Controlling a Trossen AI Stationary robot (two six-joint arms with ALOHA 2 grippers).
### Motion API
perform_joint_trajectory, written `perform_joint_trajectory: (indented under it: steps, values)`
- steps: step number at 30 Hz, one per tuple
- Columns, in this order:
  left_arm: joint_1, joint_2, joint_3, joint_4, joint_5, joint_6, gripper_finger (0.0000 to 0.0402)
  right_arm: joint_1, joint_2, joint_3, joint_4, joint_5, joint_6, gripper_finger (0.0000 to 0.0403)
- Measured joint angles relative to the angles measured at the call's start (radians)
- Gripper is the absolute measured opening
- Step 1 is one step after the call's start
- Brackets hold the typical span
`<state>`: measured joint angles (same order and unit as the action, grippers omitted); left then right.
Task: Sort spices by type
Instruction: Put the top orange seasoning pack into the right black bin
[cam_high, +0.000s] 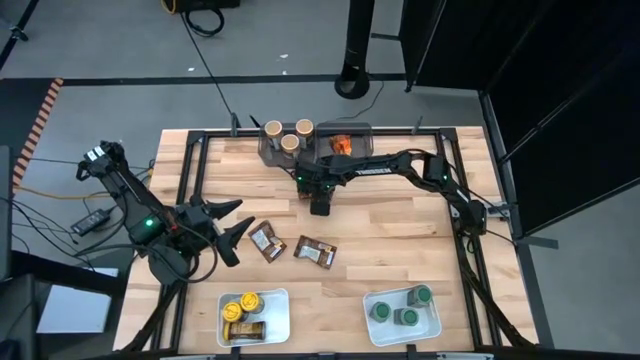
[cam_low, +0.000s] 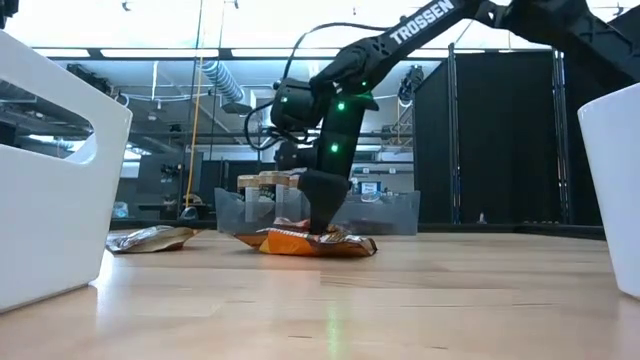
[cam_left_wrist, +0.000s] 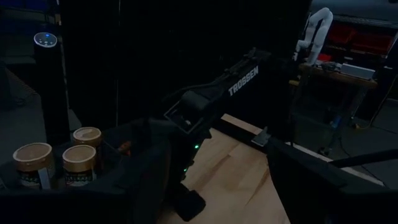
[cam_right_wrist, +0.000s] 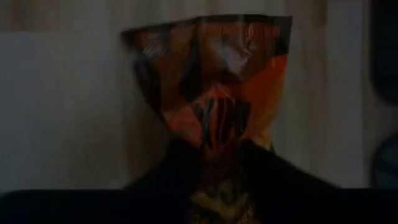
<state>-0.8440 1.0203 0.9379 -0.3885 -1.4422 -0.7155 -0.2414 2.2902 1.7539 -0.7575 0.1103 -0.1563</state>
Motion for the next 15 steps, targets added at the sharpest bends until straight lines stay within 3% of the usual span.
perform_joint_trajectory:
  steps: [2,4,10,15]
  values:
    - [0.000,0.000,0.000,0.000,0.001,0.000,0.0269,-0.002,0.003,0.011,-0.017,0.007,0.040,0.0075]
    - [0.000,0.000,0.000,0.000,0.001,0.000,0.0269,-0.004,0.005,0.042,-0.076,0.004,0.074,0.0030]
    - [0.000,0.000,0.000,0.001,0.002,-0.007,0.0269,0.013,-0.010,0.180,-0.180,0.009,0.065,0.0032]
    - [0.026,0.000,0.000,-0.004,0.066,-0.065,0.0269,0.024,-0.104,0.300,-0.230,0.101,-0.023,0.0032]
